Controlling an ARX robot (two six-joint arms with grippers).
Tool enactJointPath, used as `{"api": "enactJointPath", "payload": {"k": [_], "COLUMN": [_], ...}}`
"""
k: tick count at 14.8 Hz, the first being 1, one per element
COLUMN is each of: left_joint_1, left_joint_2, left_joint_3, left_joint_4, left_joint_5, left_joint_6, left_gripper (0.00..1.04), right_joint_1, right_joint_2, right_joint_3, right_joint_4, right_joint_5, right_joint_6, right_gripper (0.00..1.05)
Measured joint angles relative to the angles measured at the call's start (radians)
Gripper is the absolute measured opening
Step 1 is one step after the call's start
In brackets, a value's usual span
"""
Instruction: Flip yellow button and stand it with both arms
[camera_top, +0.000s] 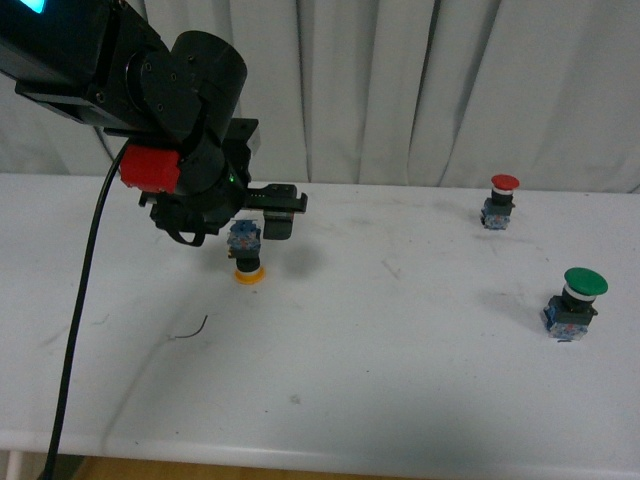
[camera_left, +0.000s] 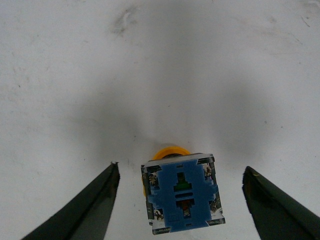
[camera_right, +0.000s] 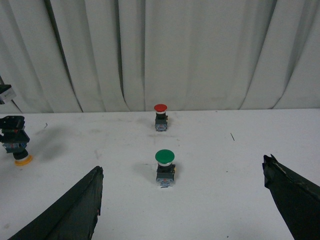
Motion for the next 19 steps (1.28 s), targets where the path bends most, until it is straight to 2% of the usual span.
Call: {"api": "enactJointPath", "payload": {"k": [1,2,7,14,19], "left_joint_1": [-0.004,-0.005,-0.006,-0.018,-0.064], "left_joint_2": [0.002,0.002,0.002,-0.006,-0.249], "left_joint_3": [0.006,0.006,0.007,-0.002,-0.229], "left_joint_4": [-0.005,-0.004,-0.002,0.024,0.184], "left_joint_5": [-0.003,-0.003,-0.003,0.001,0.055], "left_joint_6": [0.004,0.004,0.006,0.008,0.04], "left_gripper": [0.45,0.39,0.33,0.31,0.31], "right_joint_1": [0.0,0.0,0.0,0.0,0.0], "right_joint_2": [0.0,0.0,0.0,0.0,0.0], "right_joint_3": [0.0,0.0,0.0,0.0,0.0], "right_joint_4": [0.0,0.0,0.0,0.0,0.0], "right_joint_5": [0.0,0.0,0.0,0.0,0.0], "right_joint_6": [0.0,0.0,0.0,0.0,0.0], "right_gripper": [0.98,0.98,0.98,0.98,0.98]}}
